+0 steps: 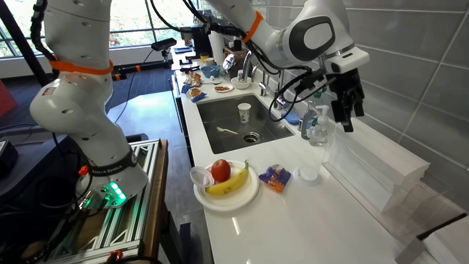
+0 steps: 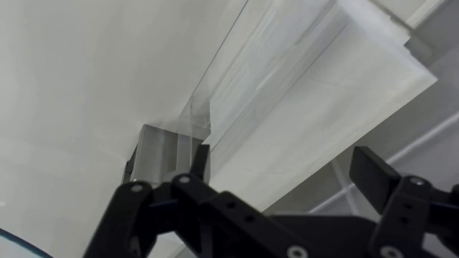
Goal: Remove a tissue from the box
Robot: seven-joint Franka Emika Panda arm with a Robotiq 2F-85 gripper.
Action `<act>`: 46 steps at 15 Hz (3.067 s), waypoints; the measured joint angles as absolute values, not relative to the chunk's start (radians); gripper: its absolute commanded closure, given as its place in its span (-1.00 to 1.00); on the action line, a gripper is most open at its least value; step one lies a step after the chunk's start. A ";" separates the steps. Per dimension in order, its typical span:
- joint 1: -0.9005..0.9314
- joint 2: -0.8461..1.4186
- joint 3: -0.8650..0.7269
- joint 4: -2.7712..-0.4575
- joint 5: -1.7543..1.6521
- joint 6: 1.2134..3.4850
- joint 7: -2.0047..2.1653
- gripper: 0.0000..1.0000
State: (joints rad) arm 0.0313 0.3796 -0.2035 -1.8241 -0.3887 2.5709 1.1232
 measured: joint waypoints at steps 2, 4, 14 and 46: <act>0.037 0.404 -0.228 -1.803 -0.389 2.572 1.151 -1.00; 0.042 0.429 -0.244 -1.783 -0.389 2.582 1.175 -1.00; 0.092 0.535 -0.303 -1.697 -0.389 2.626 1.250 -0.18; 0.125 0.580 -0.328 -1.632 -0.389 2.626 1.258 1.00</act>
State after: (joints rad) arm 0.1252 0.5803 -0.3280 -1.6323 -0.3893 2.6260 1.2578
